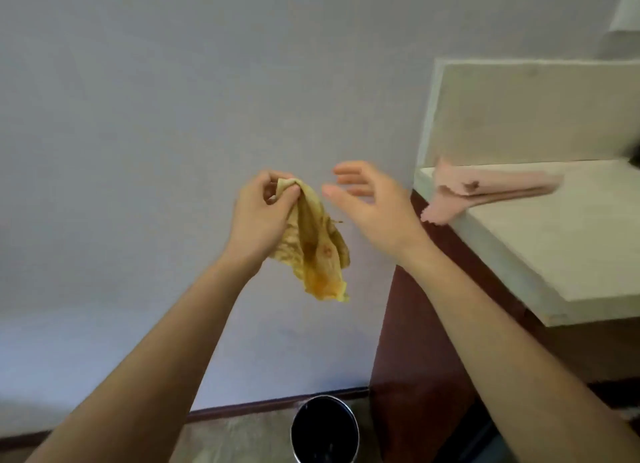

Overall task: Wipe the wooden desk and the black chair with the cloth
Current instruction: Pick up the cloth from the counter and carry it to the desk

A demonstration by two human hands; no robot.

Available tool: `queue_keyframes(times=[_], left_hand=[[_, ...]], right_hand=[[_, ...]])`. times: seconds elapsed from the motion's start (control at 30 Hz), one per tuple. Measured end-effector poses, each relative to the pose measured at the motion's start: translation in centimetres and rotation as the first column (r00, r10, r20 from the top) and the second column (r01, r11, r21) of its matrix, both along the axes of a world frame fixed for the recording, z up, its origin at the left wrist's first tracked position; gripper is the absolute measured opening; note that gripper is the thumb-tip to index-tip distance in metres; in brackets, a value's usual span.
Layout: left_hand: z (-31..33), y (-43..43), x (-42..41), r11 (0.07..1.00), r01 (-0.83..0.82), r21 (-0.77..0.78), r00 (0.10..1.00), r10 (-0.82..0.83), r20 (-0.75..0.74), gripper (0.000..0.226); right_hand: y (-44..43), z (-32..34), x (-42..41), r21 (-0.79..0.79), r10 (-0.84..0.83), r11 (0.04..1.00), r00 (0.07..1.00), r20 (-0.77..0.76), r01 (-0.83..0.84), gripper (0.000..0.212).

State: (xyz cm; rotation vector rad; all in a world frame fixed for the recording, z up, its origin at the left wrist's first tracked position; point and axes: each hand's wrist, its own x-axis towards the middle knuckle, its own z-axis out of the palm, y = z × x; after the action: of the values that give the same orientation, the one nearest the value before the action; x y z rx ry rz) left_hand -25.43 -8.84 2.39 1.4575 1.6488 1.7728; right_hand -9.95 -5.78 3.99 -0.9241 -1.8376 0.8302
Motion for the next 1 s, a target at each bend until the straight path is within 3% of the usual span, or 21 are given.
queue_keyframes(times=[0.07, 0.13, 0.3, 0.43, 0.6, 0.73, 0.87, 1.0], left_hand=[[0.0, -2.2, -2.6, 0.999, -0.033, -0.026, 0.999, 0.034, 0.041, 0.009], [-0.1, -5.5, -6.3, 0.993, -0.112, -0.033, 0.993, 0.113, 0.041, 0.014], [-0.5, -15.5, -16.3, 0.962, -0.270, -0.040, 0.959, 0.273, 0.077, 0.014], [-1.1, -24.1, -23.0, 0.889, -0.449, -0.083, 0.888, 0.455, 0.066, 0.009], [-2.3, -36.0, -30.1, 0.727, -0.647, -0.229, 0.704, 0.685, 0.184, 0.019], [-2.7, -44.7, -33.8, 0.580, -0.783, -0.225, 0.526, 0.811, 0.258, 0.020], [-3.1, -50.9, -37.2, 0.354, -0.920, -0.169, 0.318, 0.925, 0.206, 0.019], [-3.3, -54.3, -40.6, 0.231, -0.959, -0.165, 0.203, 0.964, 0.169, 0.012]], right_hand=[[-2.1, -2.1, -3.5, 0.090, 0.000, 0.996, 0.976, 0.216, -0.020, 0.049], [-4.6, -3.9, -7.9, 0.115, 0.013, 0.992, 0.957, 0.290, -0.049, 0.050], [-10.9, -6.4, -19.1, 0.127, 0.218, 0.958, 0.942, 0.254, -0.256, 0.025], [-16.4, -7.0, -27.3, 0.113, 0.430, 0.882, 0.880, 0.202, -0.457, 0.019], [-25.0, -7.0, -37.0, 0.194, 0.645, 0.699, 0.724, 0.244, -0.688, 0.014], [-31.7, -6.6, -43.9, 0.169, 0.784, 0.559, 0.584, 0.211, -0.812, 0.012], [-37.4, -6.8, -50.2, 0.226, 0.860, 0.409, 0.457, 0.229, -0.884, 0.010], [-41.3, -7.5, -55.8, 0.260, 0.897, 0.323, 0.382, 0.224, -0.910, 0.009]])
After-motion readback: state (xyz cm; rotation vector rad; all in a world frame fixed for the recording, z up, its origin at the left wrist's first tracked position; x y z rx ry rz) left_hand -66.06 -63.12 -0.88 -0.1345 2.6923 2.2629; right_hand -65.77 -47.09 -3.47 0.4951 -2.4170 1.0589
